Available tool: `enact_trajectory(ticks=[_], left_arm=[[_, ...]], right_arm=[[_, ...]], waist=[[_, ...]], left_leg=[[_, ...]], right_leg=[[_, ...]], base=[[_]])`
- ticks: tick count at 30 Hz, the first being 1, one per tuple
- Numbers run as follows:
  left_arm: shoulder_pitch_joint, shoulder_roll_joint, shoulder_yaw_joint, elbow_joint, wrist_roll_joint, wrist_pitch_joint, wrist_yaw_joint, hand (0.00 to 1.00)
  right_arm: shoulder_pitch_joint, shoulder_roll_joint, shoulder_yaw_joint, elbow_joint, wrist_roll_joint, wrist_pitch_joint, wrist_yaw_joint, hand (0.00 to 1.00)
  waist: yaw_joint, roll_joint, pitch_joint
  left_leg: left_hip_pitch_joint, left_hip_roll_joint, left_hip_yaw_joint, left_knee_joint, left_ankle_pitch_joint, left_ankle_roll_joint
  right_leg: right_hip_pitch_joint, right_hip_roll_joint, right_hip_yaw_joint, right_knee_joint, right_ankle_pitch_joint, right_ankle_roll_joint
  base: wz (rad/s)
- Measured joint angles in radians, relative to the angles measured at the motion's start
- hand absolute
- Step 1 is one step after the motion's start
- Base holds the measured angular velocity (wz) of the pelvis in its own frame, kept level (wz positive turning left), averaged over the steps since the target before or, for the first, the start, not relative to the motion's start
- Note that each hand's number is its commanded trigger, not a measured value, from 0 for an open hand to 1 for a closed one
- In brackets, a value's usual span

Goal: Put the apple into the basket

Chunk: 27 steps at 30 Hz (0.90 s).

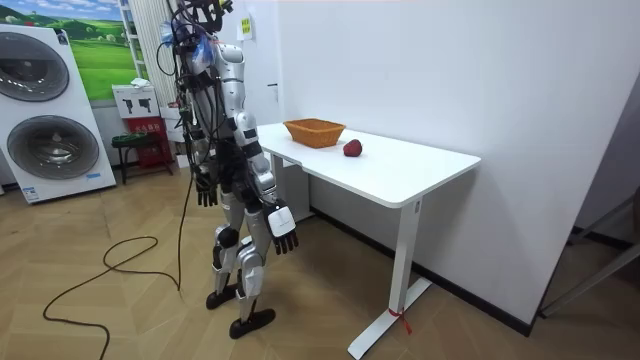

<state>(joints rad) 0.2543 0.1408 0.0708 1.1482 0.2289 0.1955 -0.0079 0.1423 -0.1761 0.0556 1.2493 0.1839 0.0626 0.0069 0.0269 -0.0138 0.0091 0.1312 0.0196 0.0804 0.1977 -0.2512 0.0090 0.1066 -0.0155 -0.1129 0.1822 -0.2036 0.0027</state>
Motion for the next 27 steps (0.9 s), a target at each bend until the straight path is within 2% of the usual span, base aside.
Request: enact_trajectory(ticks=[7, 12, 15, 17, 20, 21, 22, 24, 27], left_arm=[[-0.001, -0.002, 0.000, 0.001, -0.001, 0.000, 0.002, 0.00], [-0.007, -0.006, 0.007, 0.013, -0.001, -0.002, 0.021, 0.00], [-0.003, -0.006, 0.035, 0.012, -0.025, -0.014, 0.027, 0.00], [0.017, -0.003, 0.090, 0.005, -0.072, -0.036, 0.034, 0.00], [0.057, -0.003, 0.186, -0.028, -0.086, -0.065, 0.047, 0.00], [0.064, -0.001, 0.214, -0.036, -0.086, -0.076, 0.057, 0.00], [0.070, 0.001, 0.224, -0.044, -0.086, -0.081, 0.064, 0.00], [0.074, 0.022, 0.232, -0.054, -0.087, -0.098, 0.082, 0.00], [0.074, 0.039, 0.230, -0.065, -0.092, -0.111, 0.085, 0.00]], right_arm=[[-0.003, 0.002, -0.002, 0.000, 0.023, 0.001, -0.027, 0.00], [0.006, 0.017, -0.042, 0.001, 0.185, 0.002, -0.078, 0.00], [0.000, 0.023, -0.149, -0.006, 0.334, 0.004, -0.122, 0.00], [-0.006, 0.015, -0.313, -0.051, 0.534, 0.003, -0.171, 0.00], [-0.010, 0.002, -0.510, -0.164, 0.741, -0.006, -0.258, 0.00], [-0.013, -0.011, -0.569, -0.205, 0.813, -0.019, -0.297, 0.00], [-0.013, -0.018, -0.594, -0.228, 0.846, -0.023, -0.318, 0.00], [-0.021, -0.031, -0.668, -0.332, 0.919, -0.063, -0.415, 0.00], [-0.026, -0.050, -0.678, -0.424, 0.930, -0.094, -0.517, 0.00]], waist=[[0.001, 0.007, -0.0011], [-0.001, 0.005, 0.0002], [-0.015, 0.004, -0.0019], [-0.057, -0.001, -0.0028], [-0.080, -0.007, -0.0032], [-0.084, -0.008, -0.0030], [-0.090, -0.010, -0.0030], [-0.107, -0.022, -0.0033], [-0.109, -0.033, -0.0041]], left_leg=[[0.002, 0.001, -0.001, -0.008, 0.000, 0.000], [0.002, 0.001, 0.001, -0.005, 0.000, 0.000], [0.003, 0.000, -0.001, 0.000, 0.000, 0.000], [0.005, -0.002, -0.001, -0.001, 0.000, 0.000], [0.021, -0.001, 0.008, -0.003, 0.000, 0.000], [0.020, -0.001, 0.014, -0.003, 0.000, 0.000], [0.020, -0.001, 0.015, -0.001, 0.000, 0.000], [0.010, -0.002, 0.013, 0.000, 0.000, 0.000], [0.001, -0.001, 0.015, 0.000, 0.000, 0.000]], right_leg=[[-0.002, 0.002, 0.001, 0.002, 0.000, 0.000], [-0.002, 0.001, 0.002, 0.003, 0.000, 0.000], [-0.001, 0.001, 0.008, 0.004, 0.000, 0.000], [0.003, -0.001, 0.001, 0.004, -0.001, 0.002], [0.007, 0.001, 0.016, 0.006, -0.002, 0.001], [0.007, 0.002, 0.020, 0.008, -0.001, 0.001], [0.007, 0.001, 0.020, 0.008, -0.002, 0.002], [-0.003, 0.000, 0.018, 0.008, -0.005, 0.004], [-0.017, 0.002, 0.024, 0.014, -0.004, 0.004]], base=[[0.00], [0.00], [-0.03], [0.06], [-0.11], [-0.14], [0.00], [0.06], [-0.04]])
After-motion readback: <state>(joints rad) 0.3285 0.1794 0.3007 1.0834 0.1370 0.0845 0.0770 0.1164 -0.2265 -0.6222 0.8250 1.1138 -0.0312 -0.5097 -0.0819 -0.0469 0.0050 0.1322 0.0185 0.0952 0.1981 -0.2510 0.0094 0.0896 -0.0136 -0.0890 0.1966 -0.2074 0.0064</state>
